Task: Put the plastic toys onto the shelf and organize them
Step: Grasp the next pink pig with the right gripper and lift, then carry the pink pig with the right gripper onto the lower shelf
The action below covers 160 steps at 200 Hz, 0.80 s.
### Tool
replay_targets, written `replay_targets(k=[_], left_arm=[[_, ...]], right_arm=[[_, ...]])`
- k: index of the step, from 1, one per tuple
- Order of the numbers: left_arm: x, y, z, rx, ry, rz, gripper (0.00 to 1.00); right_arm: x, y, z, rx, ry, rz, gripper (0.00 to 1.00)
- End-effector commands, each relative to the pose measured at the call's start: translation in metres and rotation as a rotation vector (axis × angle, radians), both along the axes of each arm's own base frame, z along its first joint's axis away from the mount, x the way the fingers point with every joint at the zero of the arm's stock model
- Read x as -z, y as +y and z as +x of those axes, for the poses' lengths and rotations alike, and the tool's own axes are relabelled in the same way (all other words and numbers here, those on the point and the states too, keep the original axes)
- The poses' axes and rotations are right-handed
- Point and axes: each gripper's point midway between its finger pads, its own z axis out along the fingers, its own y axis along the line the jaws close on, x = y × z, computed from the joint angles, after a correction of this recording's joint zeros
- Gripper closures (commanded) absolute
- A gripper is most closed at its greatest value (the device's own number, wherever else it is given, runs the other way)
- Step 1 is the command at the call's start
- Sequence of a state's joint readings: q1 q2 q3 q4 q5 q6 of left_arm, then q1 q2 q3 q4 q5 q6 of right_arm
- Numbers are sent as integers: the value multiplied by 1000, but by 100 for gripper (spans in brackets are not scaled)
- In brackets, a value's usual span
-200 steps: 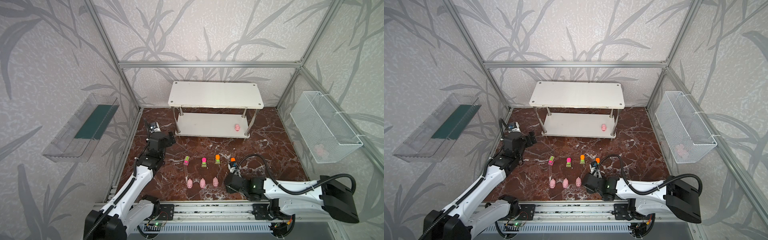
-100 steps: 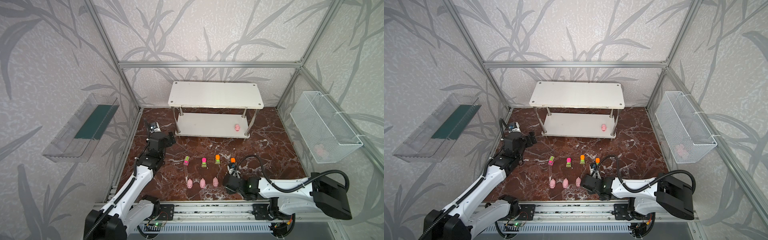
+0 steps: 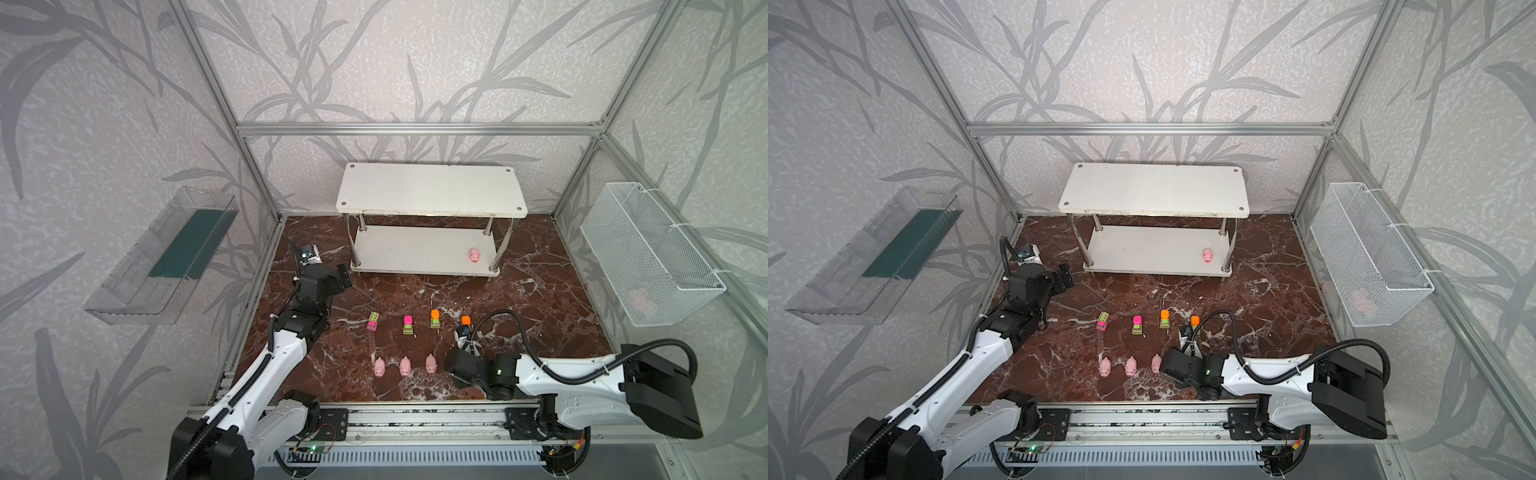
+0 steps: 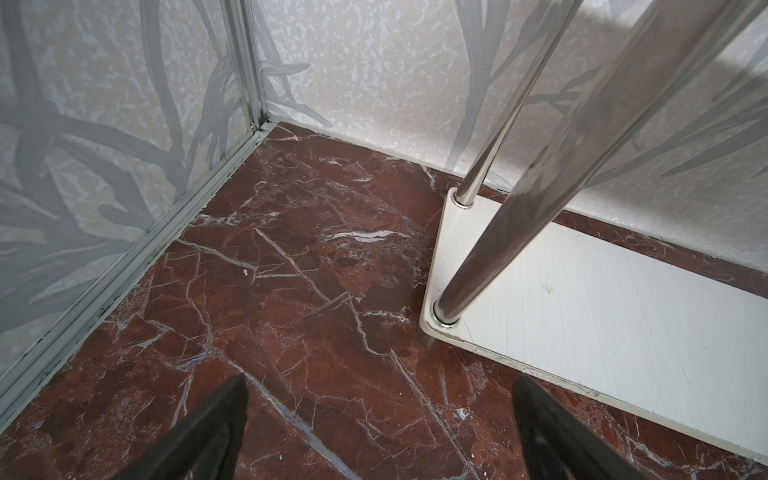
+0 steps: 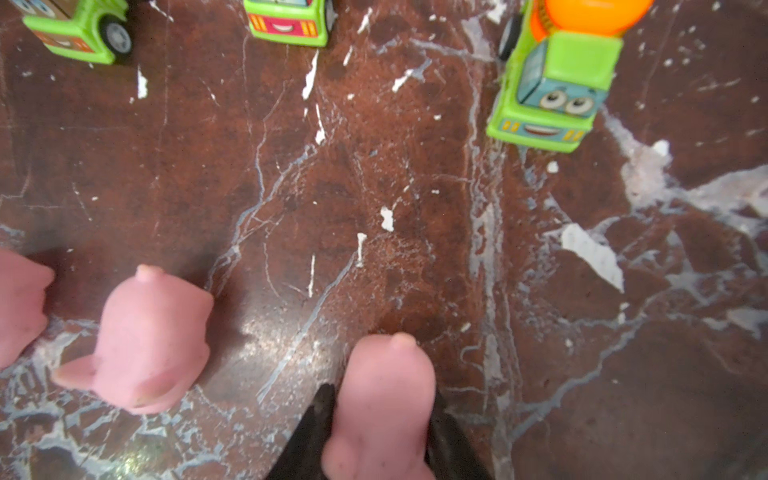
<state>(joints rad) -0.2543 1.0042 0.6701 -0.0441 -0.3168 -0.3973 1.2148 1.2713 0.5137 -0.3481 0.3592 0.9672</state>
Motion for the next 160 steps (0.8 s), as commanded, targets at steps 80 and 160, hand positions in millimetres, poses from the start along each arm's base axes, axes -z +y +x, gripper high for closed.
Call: replay_targets(k=[80,160], left_arm=[[2,2,-1,-22,-6,-18,3],[-2,5,-4,-35,-17,-12,3]], right_arm=[[-148,-6,102,-59,-295,65,66],[-153,3,213,-52,-308,42,66]])
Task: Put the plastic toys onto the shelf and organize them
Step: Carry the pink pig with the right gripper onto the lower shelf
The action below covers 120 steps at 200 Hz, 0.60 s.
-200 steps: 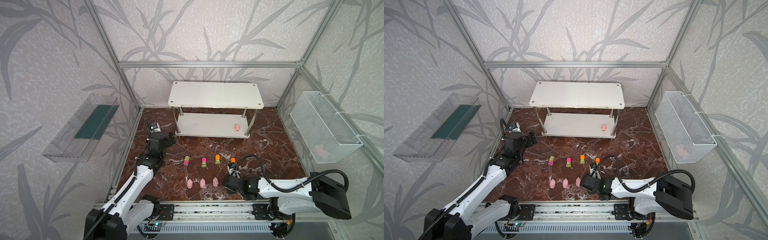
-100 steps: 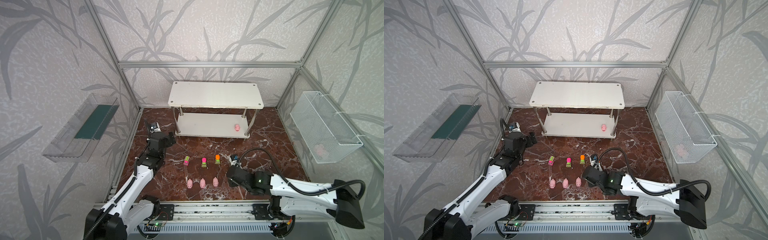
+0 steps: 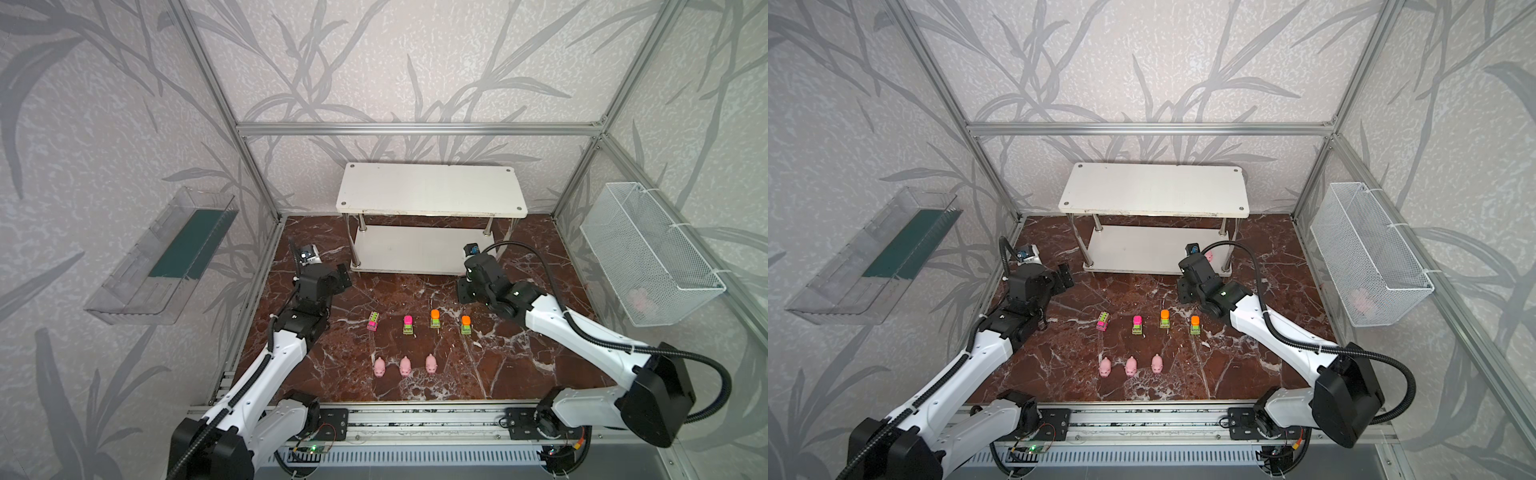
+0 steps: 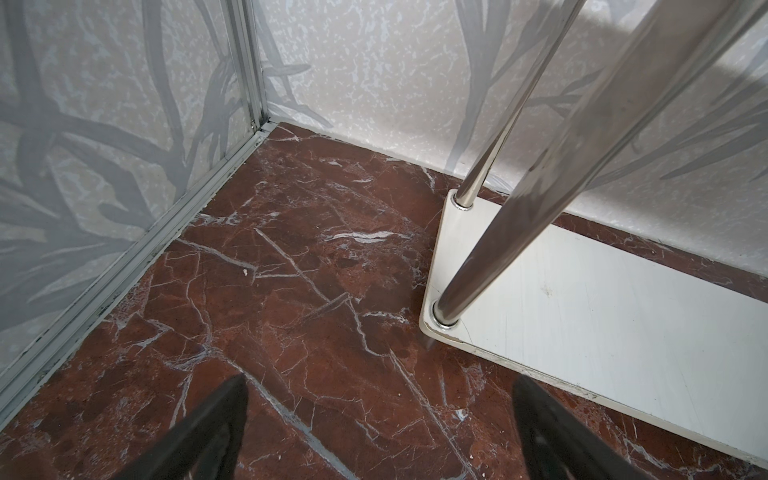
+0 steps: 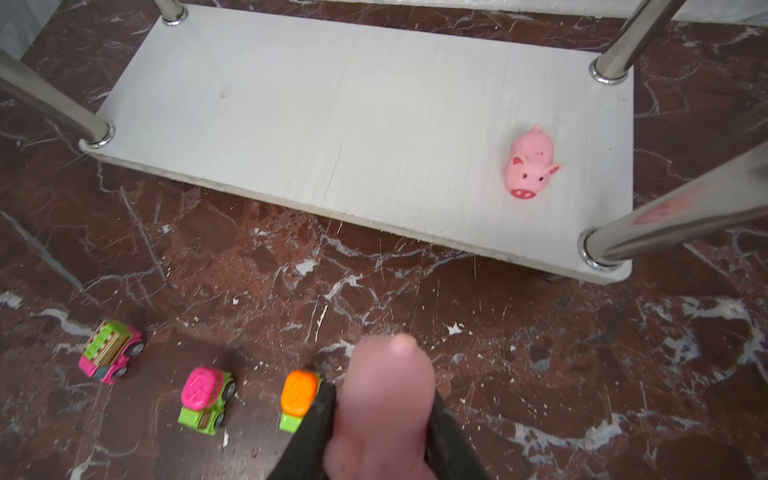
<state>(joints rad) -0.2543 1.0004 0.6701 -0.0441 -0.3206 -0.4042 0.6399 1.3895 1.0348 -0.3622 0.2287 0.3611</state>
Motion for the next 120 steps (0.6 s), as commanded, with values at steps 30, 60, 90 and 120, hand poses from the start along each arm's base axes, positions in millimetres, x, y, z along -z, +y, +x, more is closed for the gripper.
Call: replay_targets(k=[30,60,90,120], left_arm=[[0,4,-3,-26,-10,-8,3],[3,4,-2,-28,-3,-6,3],[4,4,-1,-28,-1,-4,3],[3,5,-1,-31,-2,2,3]], right_arm=[[8,12,42,-43,-12,-11,67],[15,5,62,-12,-8,-11,67],[24,6,79,-2,3,-19,67],[38,7,94,1,15,-43,67]])
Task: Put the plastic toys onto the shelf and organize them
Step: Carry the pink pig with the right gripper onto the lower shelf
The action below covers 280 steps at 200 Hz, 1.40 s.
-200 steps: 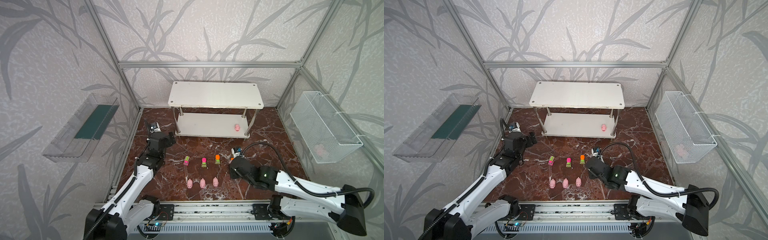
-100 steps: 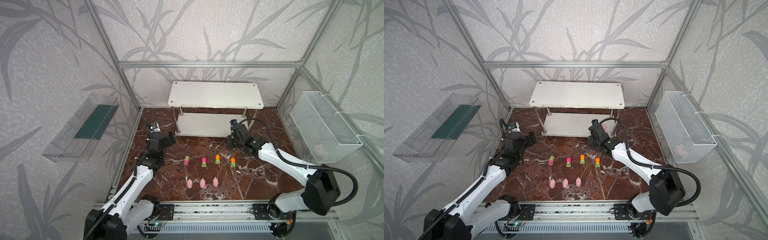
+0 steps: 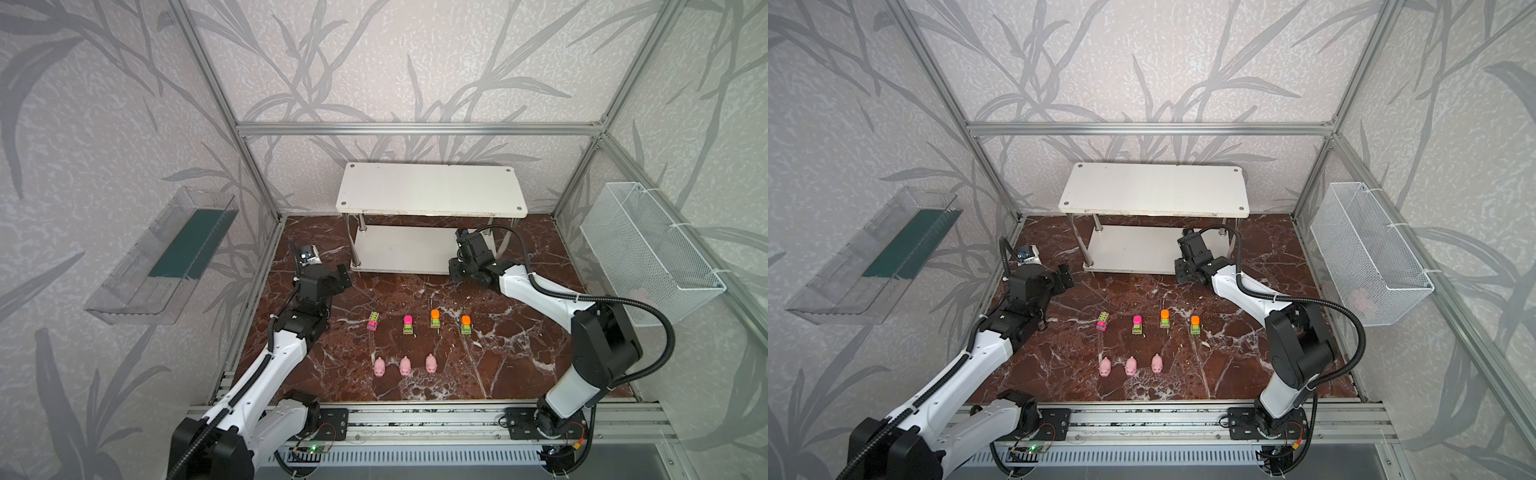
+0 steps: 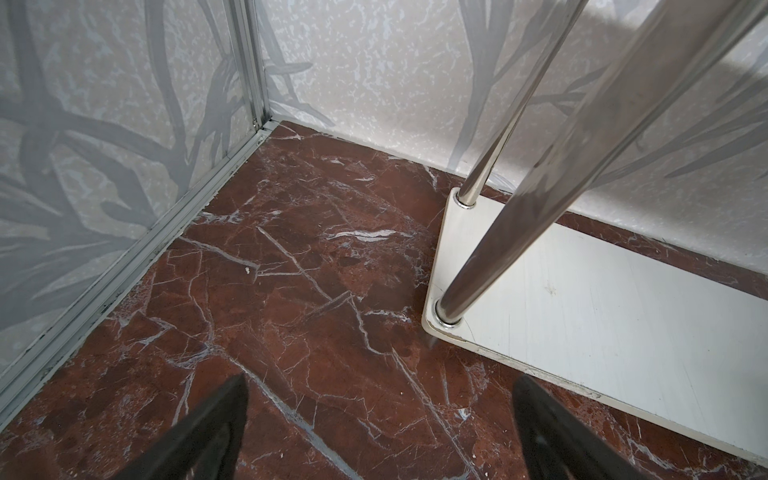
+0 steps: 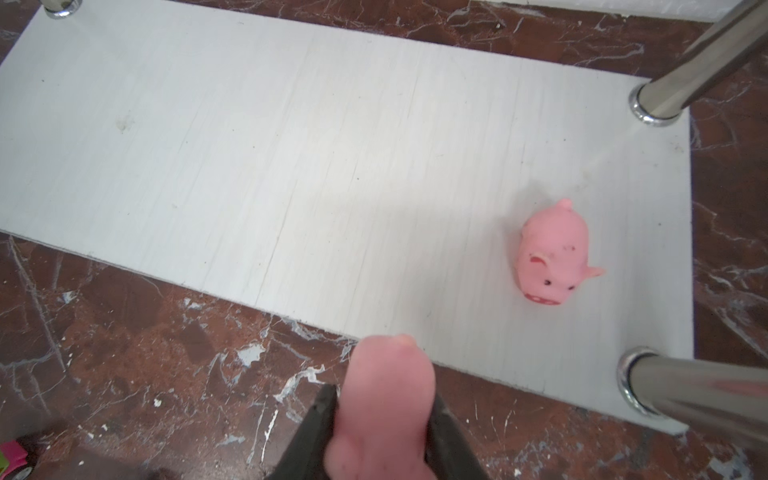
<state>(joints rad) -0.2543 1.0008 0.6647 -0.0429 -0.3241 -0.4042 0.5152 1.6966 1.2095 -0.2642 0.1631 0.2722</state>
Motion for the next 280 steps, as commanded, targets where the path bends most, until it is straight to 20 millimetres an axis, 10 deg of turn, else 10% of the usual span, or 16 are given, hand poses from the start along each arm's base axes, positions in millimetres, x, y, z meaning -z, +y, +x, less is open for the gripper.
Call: replay_targets(k=[1,280], left_arm=[[1,4,-1,-29,-6,0,3],[4,9,-3,-45,13,29,3]], right_arm=[[0,6,16,-16,-23,-6,67],[36,-13,74,38,3,-92,67]])
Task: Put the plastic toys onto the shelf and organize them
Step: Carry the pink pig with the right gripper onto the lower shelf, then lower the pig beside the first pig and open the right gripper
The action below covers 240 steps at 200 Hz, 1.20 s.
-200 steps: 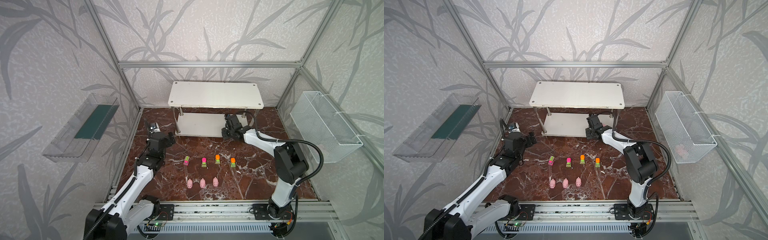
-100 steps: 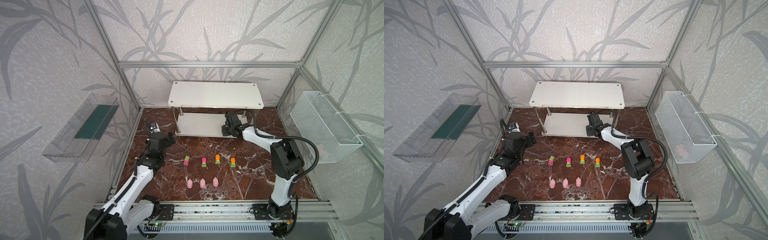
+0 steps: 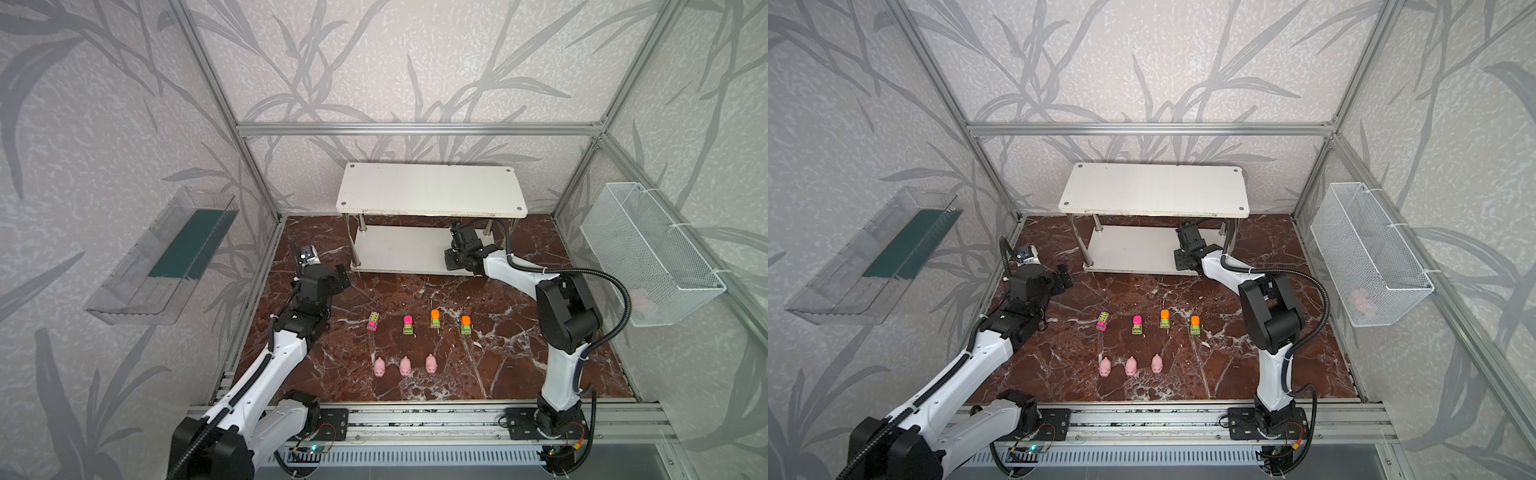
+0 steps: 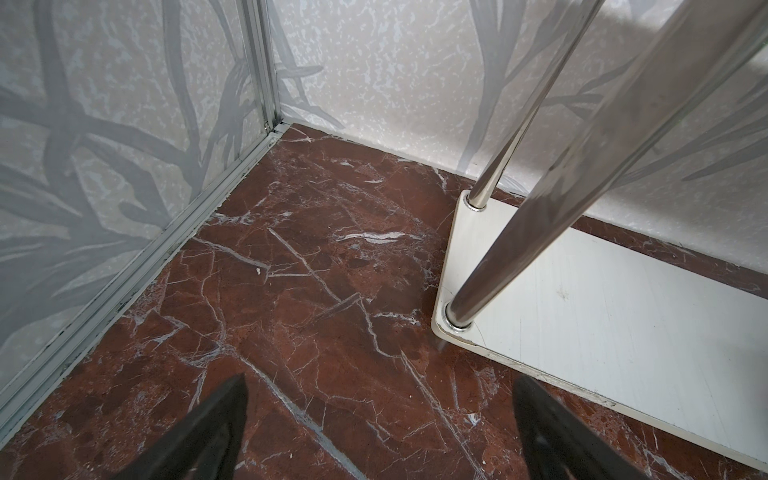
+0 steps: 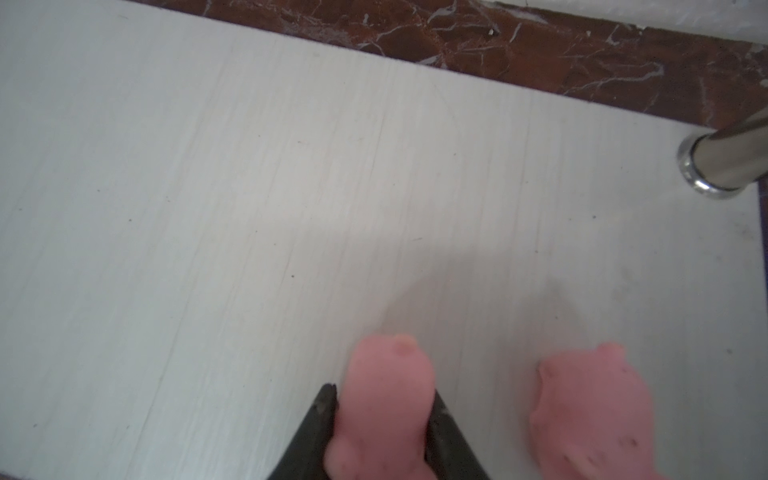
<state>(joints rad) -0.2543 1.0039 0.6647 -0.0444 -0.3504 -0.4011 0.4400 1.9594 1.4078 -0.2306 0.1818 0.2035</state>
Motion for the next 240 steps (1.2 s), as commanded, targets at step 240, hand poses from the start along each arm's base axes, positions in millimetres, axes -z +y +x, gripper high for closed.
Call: replay_targets(k=[240], left_arm=[[5,4,-3,-23,10,9,3]], right_arm=[[-42,7,1,-39,-66,64,44]])
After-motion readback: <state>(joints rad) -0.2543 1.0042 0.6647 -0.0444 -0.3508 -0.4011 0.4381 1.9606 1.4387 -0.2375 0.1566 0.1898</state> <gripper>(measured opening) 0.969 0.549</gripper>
